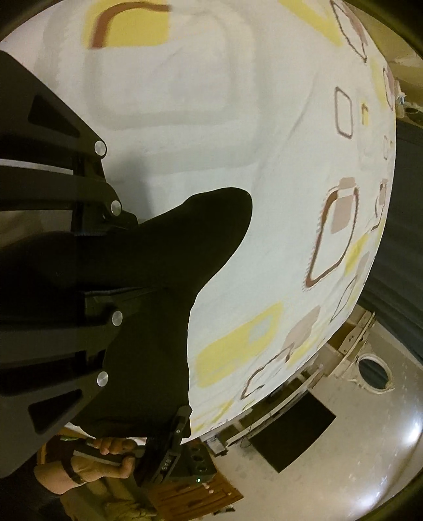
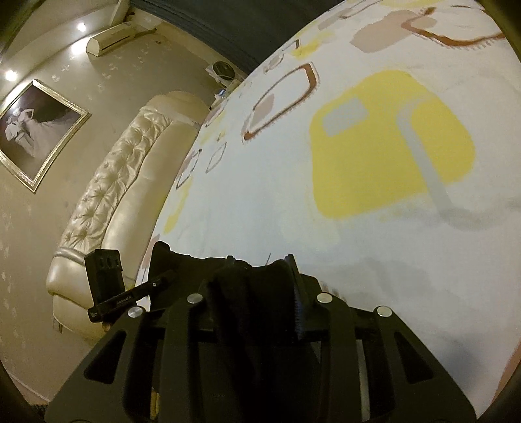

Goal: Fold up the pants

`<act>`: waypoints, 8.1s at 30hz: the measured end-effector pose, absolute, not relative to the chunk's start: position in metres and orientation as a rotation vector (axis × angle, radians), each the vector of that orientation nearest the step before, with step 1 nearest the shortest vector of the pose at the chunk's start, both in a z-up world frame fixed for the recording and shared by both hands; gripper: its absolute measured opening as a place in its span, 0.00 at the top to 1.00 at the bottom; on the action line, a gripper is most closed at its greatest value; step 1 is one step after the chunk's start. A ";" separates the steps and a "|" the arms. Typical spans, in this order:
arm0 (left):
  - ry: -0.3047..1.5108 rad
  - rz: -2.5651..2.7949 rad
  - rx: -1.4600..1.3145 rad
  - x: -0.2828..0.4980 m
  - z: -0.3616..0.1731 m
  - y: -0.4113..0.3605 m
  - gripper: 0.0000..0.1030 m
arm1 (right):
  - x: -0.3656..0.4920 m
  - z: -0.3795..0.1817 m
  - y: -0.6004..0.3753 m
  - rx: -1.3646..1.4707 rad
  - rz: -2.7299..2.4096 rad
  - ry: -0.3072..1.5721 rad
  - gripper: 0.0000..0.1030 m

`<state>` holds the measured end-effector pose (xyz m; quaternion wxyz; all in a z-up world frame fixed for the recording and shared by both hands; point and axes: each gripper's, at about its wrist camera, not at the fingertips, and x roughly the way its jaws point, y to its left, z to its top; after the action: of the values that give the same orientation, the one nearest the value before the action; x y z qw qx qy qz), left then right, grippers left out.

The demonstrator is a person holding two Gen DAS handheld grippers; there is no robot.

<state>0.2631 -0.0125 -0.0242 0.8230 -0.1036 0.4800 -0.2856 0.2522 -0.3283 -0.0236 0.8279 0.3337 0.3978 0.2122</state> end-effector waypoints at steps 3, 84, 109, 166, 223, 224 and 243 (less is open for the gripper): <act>1.008 -0.583 -0.208 0.287 -0.018 -0.012 0.79 | 0.275 -0.019 -0.326 0.707 0.446 0.835 0.71; 1.086 -0.580 -0.532 0.210 -0.076 0.009 0.48 | 0.223 -0.077 -0.332 0.890 0.413 0.941 0.61; 1.091 -0.521 -0.489 0.154 -0.072 0.018 0.61 | 0.140 -0.084 -0.329 0.940 0.424 0.960 0.72; 0.924 -0.138 -0.104 0.064 -0.024 -0.003 0.25 | 0.048 -0.061 -0.327 0.694 0.180 0.963 0.55; 0.797 -0.106 0.012 0.024 0.006 -0.026 0.16 | 0.022 -0.003 -0.218 0.125 0.032 0.842 0.25; 0.800 -0.113 0.006 0.024 0.006 -0.027 0.16 | 0.022 -0.003 -0.217 0.125 0.033 0.842 0.25; 0.742 -0.194 0.022 0.020 0.015 -0.042 0.15 | 0.024 -0.007 -0.221 0.154 0.041 0.853 0.25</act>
<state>0.0204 -0.0418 0.0154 0.9274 0.0109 0.3619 -0.0945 0.0239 -0.2207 -0.0069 0.9074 0.0745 0.4132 0.0201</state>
